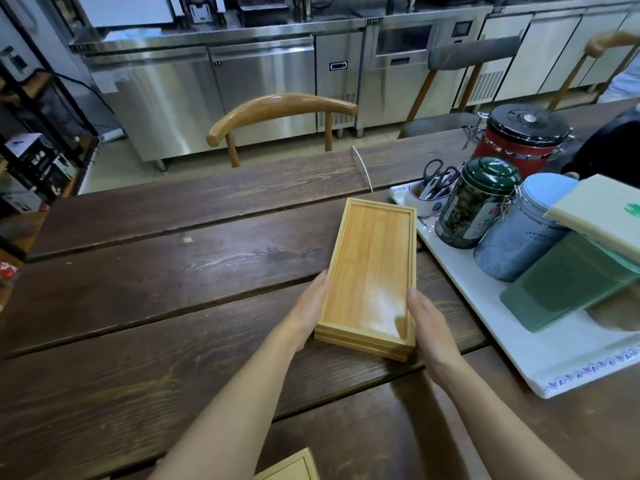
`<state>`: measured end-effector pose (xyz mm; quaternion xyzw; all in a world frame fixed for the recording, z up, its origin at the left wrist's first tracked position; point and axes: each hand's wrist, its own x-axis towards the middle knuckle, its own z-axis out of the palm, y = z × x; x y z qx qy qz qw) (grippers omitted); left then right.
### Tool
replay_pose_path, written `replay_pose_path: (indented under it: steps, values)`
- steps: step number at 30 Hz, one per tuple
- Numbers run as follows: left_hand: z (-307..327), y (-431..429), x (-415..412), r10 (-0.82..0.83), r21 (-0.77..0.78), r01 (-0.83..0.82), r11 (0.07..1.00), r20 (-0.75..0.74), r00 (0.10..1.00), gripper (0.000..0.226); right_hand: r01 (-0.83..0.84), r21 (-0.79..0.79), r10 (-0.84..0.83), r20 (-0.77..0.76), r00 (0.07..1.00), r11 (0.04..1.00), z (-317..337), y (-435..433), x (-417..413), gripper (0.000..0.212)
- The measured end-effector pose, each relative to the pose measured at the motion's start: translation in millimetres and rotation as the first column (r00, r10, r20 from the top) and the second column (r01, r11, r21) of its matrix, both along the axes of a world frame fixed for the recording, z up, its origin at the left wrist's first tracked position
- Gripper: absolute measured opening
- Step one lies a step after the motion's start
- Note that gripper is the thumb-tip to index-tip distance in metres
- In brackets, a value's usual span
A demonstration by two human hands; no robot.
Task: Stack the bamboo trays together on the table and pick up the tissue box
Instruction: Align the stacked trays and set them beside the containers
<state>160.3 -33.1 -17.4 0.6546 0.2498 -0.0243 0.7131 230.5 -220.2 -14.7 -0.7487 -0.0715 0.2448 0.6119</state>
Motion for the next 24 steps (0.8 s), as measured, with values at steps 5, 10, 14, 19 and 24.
replay_pose_path:
  steps: [5, 10, 14, 19, 24]
  values:
    - [-7.8, -13.4, 3.6, 0.073, -0.029, -0.072, 0.997, 0.042, 0.996, 0.040, 0.011, -0.022, -0.009, 0.056, 0.998, 1.000, -8.8, -0.7, 0.5, 0.052]
    - [-12.2, -35.2, 8.2, 0.128, -0.039, -0.126, 0.991, 0.056, 0.990, 0.040, 0.007, -0.021, -0.006, 0.035, 0.999, 1.000, -10.4, -12.7, 20.5, 0.052]
    - [-12.0, -53.6, 14.7, 0.167, -0.050, -0.164, 0.985, 0.053, 0.985, 0.041, -0.015, -0.051, 0.017, 0.031, 0.999, 0.999, -9.6, -25.9, 35.3, 0.050]
    - [-9.3, -73.9, 21.4, 0.209, -0.048, -0.207, 0.977, 0.031, 0.977, 0.041, -0.041, -0.055, 0.042, 0.016, 0.999, 0.998, -3.1, -39.9, 49.2, 0.047]
    - [-6.4, -91.1, 22.5, 0.239, -0.068, -0.238, 0.969, 0.008, 0.971, 0.044, -0.053, -0.073, 0.054, 0.016, 0.998, 0.996, -3.7, -50.2, 58.1, 0.048]
